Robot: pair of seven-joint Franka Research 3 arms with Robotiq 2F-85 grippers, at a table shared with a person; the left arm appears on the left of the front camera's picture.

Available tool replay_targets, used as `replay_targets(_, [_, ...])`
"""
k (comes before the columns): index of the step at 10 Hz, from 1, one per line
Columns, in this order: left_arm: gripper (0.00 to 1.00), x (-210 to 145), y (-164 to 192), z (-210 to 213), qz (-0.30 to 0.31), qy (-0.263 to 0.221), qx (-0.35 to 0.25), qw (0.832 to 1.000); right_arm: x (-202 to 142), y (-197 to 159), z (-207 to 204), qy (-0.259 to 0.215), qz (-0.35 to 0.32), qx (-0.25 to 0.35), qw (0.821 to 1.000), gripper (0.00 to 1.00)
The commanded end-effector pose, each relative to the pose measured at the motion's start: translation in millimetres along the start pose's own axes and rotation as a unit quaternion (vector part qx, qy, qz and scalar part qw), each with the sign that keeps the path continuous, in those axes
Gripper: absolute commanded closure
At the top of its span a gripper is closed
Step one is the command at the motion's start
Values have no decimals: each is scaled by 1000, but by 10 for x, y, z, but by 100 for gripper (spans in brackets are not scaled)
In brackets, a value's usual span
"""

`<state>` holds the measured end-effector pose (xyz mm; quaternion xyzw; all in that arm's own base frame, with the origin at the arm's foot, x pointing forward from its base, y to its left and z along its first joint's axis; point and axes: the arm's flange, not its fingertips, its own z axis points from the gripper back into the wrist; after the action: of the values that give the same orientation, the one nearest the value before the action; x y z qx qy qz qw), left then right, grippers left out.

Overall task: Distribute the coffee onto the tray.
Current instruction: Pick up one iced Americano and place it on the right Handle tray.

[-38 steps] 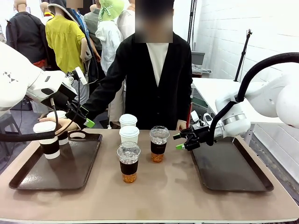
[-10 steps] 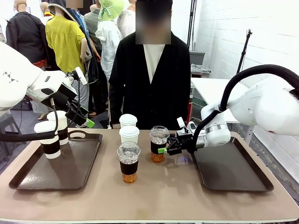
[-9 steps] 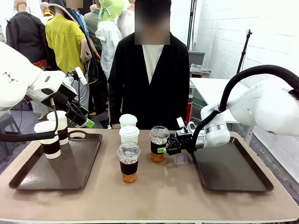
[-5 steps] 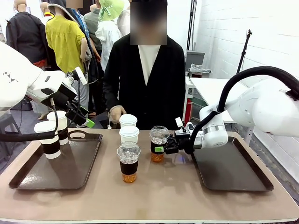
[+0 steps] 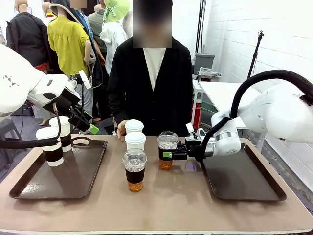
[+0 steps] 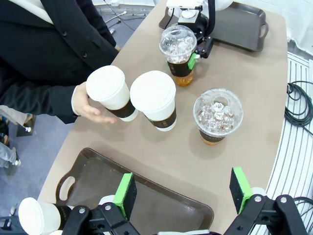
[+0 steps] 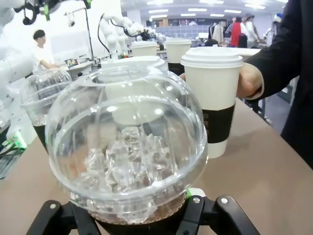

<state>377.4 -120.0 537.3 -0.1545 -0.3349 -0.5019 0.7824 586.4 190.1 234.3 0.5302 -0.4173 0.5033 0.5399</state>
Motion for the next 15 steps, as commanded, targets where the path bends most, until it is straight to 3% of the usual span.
replay_targets(1, [0, -14, 14, 7, -3, 1, -3, 1000, 239, 114, 264, -23, -8, -21, 999, 38])
replay_targets(4, [0, -14, 14, 7, -3, 1, -3, 1000, 518, 289, 880, -21, -18, -35, 999, 38])
replay_targets(7, [0, -14, 14, 7, -3, 1, -3, 1000, 555, 464, 1430, -13, 0, -66, 998, 38])
replay_targets(10, [0, -14, 14, 7, -3, 1, -3, 1000, 404, 557, 1811, 14, 18, -72, 997, 38])
replay_targets(15, [0, -14, 14, 7, -3, 1, -3, 1000, 176, 409, 2141, 0, 41, -105, 994, 38])
